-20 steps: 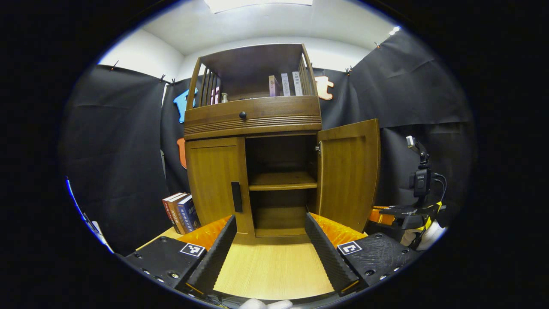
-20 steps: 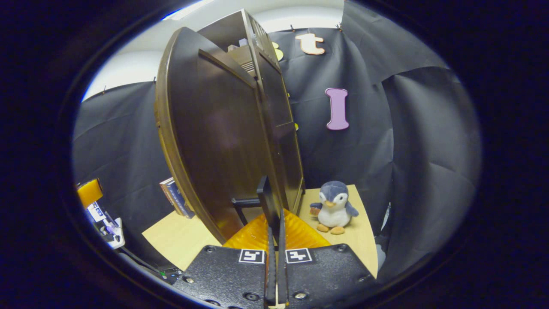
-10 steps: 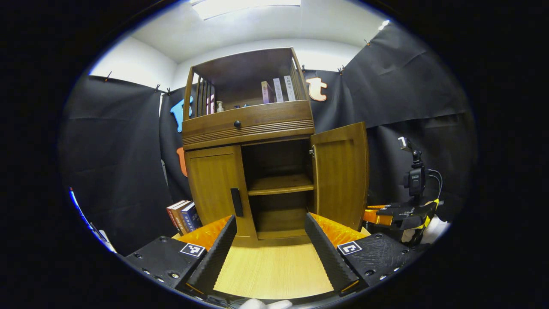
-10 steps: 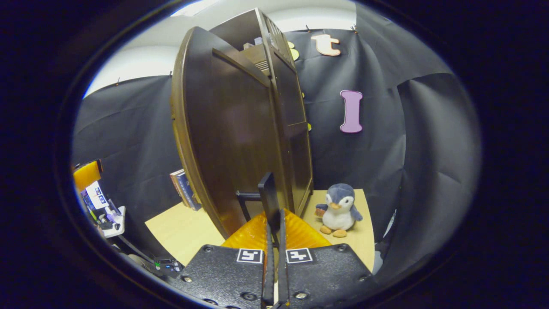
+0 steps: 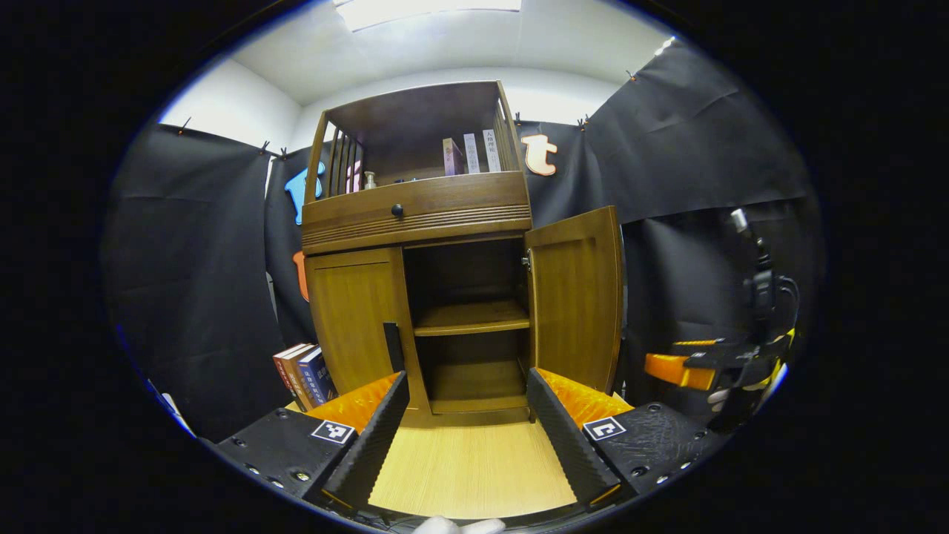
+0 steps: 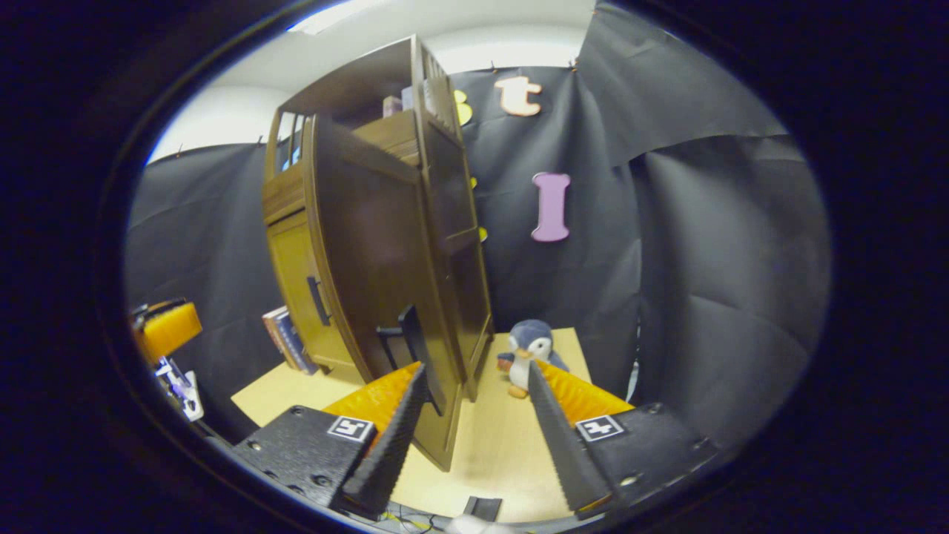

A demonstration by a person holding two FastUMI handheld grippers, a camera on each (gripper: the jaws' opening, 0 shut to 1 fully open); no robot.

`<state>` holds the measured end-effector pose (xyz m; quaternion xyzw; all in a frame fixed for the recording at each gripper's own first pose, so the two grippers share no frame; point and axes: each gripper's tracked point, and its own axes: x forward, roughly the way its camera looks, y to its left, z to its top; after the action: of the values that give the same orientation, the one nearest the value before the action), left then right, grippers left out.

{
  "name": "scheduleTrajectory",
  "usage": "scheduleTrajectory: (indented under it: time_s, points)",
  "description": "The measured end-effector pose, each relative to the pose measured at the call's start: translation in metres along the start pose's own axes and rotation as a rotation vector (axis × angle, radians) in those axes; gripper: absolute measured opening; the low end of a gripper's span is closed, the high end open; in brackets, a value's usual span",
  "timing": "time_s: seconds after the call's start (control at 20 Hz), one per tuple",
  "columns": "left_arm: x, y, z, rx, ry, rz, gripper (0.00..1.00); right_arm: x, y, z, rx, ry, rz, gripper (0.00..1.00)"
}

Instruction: Open the right door of the double-door shoe cabinet with the right hand, and open the left door with the left hand.

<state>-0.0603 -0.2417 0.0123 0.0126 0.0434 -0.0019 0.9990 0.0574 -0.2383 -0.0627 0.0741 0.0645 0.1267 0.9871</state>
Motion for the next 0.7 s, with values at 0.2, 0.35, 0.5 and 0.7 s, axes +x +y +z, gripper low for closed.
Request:
scheduleTrajectory:
  time_s: [0.2,0.35,0.5,0.7]
  points:
    - [0.013,0.011,-0.003,-0.004,-0.004,-0.009,0.96,-0.022,0.038,0.023,-0.057,-0.068,-0.014,1.00]
    - [0.030,0.034,-0.003,-0.002,-0.016,-0.009,0.96,-0.027,0.086,0.034,-0.100,-0.103,0.018,1.00]
    - [0.052,0.065,-0.010,-0.009,-0.013,0.000,0.96,-0.025,0.132,0.041,-0.116,-0.122,0.032,0.99]
    - [0.092,0.114,-0.015,-0.004,-0.035,-0.001,0.96,-0.009,0.179,0.044,-0.110,-0.121,-0.003,0.99]
